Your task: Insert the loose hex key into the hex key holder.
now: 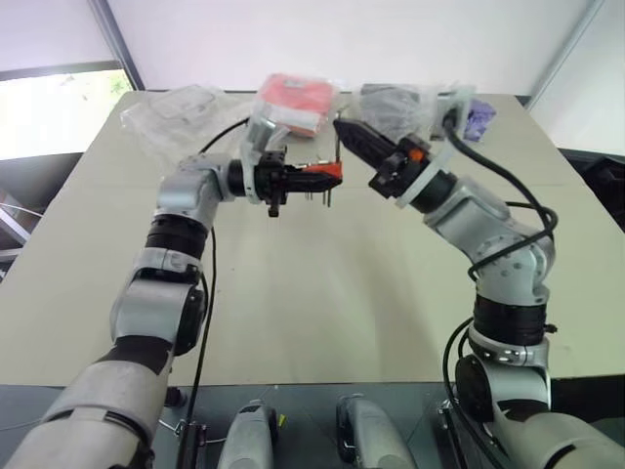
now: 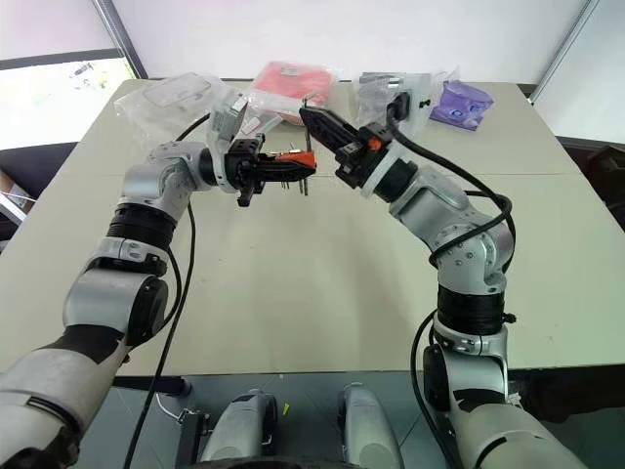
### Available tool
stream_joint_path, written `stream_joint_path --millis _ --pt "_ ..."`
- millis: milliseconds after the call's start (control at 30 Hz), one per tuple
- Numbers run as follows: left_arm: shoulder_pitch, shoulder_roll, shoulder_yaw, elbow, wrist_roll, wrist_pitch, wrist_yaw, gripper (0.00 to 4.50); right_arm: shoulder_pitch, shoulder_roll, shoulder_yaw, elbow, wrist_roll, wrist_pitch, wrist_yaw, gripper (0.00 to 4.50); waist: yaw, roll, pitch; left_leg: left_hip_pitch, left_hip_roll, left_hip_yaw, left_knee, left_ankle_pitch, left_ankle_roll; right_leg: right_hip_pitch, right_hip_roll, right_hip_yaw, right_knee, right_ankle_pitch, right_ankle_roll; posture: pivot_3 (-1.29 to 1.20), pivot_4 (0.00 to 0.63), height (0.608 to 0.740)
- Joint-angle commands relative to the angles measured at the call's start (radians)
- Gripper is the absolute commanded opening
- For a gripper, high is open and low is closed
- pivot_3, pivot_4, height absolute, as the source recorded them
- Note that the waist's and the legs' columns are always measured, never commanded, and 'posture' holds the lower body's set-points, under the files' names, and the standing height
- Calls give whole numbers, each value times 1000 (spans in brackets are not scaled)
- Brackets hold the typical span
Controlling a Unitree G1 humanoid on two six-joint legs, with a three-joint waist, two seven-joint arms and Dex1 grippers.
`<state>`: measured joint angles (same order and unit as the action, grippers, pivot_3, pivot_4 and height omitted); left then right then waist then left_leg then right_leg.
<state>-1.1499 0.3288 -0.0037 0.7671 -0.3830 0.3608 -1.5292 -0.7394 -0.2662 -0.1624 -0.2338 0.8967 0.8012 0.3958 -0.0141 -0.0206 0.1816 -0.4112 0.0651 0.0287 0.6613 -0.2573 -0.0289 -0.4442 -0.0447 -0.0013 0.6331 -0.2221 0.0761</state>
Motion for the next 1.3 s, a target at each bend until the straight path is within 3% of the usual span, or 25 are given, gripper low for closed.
stream_joint_path --millis 33,833,933,1133,1167,1300 --pt "-18 8 25 -72 -23 -19 5 0 -14 -13 20 5 3 19 19 39 0 0 0 0 0 0 0 0 0 0 0 0 0 0 0 0 150 739" --pt "-24 4 56 -78 -48 -13 36 0 37 -62 13 -24 15 37 15 39 1 0 0 0 0 0 0 0 0 0 0 0 0 0 0 0 150 739" --pt "-26 5 58 -73 -48 -14 38 0 37 -63 12 -21 15 37 13 1049 0 0 0 0 0 0 0 0 0 0 0 0 0 0 0 0 150 739" --pt "-15 11 56 -79 -47 -13 36 0 35 -71 13 -11 -1 29 7 4199 1 0 0 0 0 0 0 0 0 0 0 0 0 0 0 0 150 739" --pt "-13 12 54 -80 -45 -16 37 0 36 -73 11 -11 -3 27 6 4447 1 0 0 0 0 0 0 0 0 0 0 0 0 0 0 0 150 739" --pt "2 23 51 -69 -33 -19 45 0 50 -97 -11 -25 -1 29 15 4447 1 0 0 0 0 0 0 0 0 0 0 0 0 0 0 0 150 739"
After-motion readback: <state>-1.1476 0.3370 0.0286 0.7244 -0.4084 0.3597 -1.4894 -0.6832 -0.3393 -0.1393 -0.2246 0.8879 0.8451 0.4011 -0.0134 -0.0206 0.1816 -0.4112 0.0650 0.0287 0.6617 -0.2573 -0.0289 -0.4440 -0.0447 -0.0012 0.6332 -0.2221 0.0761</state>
